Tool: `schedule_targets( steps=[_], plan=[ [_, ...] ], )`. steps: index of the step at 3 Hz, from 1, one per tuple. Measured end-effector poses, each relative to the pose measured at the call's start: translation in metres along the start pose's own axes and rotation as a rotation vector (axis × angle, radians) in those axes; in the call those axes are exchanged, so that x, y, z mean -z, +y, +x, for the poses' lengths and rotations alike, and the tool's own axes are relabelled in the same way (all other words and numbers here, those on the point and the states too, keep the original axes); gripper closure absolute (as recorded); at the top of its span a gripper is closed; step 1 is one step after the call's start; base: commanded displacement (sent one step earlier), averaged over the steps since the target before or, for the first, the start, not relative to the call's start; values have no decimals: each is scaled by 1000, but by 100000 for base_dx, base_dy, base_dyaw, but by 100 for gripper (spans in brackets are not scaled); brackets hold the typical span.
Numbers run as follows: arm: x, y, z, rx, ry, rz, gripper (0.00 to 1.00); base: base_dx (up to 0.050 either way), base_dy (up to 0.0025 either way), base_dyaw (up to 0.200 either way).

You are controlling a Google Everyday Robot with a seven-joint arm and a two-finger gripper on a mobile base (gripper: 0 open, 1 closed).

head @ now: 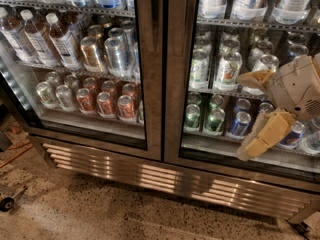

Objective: Open right fridge door

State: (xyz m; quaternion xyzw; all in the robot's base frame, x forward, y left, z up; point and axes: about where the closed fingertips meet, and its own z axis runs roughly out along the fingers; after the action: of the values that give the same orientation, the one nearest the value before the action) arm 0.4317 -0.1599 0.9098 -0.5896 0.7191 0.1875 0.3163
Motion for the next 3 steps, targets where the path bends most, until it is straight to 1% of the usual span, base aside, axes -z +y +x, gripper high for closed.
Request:
schedule_targets(
  steps=[1, 2, 3],
  plan=[
    [0, 0, 0, 0, 0, 0, 0, 0, 0, 0],
    [-3, 1, -1, -11, -107, -64, 0, 0, 0, 0],
    [-6, 6, -3, 0, -352, -202, 0, 0, 0, 0]
  ],
)
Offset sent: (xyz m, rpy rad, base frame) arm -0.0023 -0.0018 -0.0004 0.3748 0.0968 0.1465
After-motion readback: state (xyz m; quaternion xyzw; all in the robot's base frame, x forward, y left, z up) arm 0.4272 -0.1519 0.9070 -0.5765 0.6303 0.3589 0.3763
